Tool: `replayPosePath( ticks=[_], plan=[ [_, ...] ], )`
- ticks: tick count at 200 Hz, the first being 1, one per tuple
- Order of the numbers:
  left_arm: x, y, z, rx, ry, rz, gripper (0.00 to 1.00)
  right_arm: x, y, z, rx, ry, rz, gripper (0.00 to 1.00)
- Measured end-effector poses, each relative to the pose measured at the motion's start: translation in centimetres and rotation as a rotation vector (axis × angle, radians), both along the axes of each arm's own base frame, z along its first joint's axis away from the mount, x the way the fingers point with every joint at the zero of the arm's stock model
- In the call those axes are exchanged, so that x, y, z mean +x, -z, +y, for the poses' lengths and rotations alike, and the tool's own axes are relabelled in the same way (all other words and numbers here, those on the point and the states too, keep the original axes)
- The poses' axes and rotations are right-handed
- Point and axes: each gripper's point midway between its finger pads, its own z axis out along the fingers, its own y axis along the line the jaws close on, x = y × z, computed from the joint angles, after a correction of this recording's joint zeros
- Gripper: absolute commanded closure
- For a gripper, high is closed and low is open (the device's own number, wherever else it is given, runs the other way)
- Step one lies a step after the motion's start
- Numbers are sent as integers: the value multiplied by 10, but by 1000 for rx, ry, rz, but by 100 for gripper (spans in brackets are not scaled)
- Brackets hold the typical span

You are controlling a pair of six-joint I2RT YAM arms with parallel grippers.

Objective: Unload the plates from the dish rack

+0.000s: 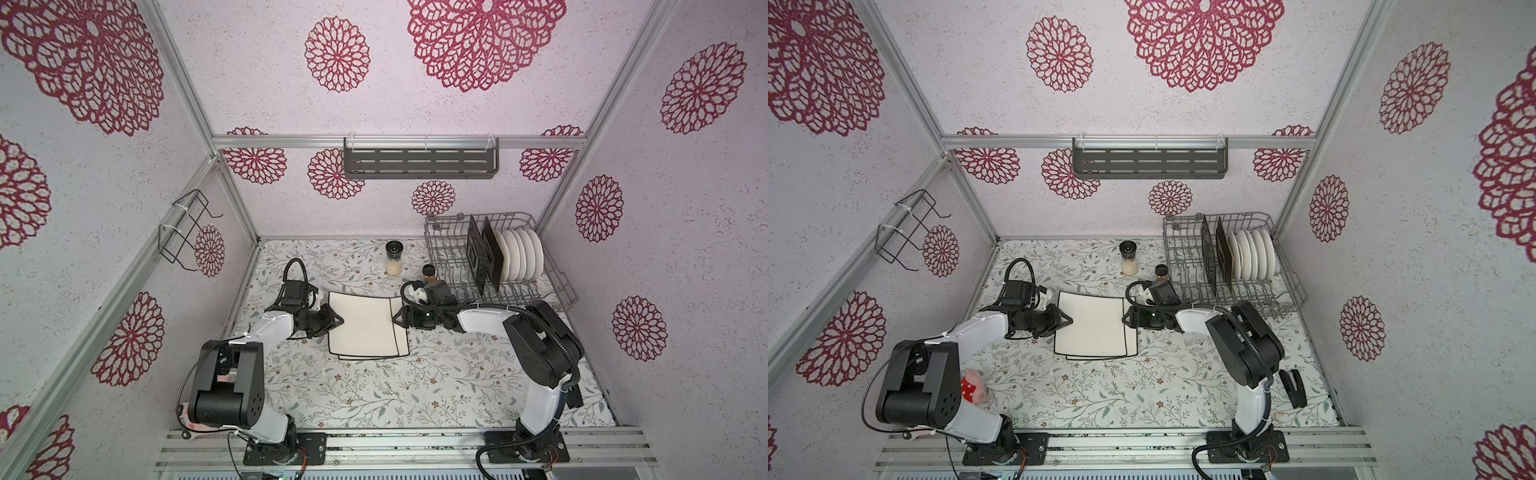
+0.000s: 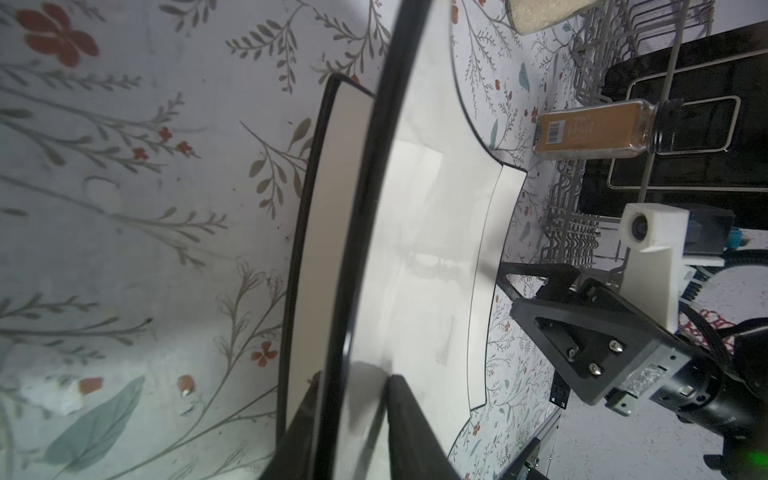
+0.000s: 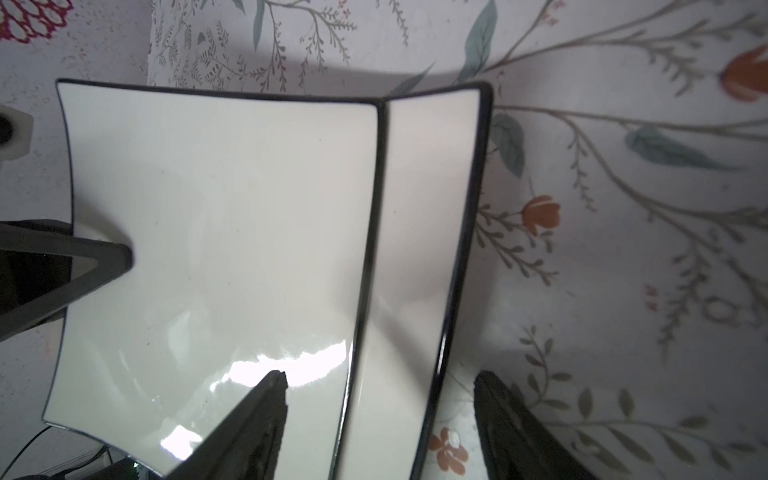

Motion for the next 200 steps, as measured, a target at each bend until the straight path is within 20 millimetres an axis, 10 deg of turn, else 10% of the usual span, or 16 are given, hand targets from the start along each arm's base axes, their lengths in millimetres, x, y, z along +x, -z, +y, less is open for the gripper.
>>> replayPosePath(
  ticks=[200],
  plan=[
    [4, 18, 1, 108, 33, 40, 63, -1, 2, -1, -19, -23, -17, 29]
  ],
)
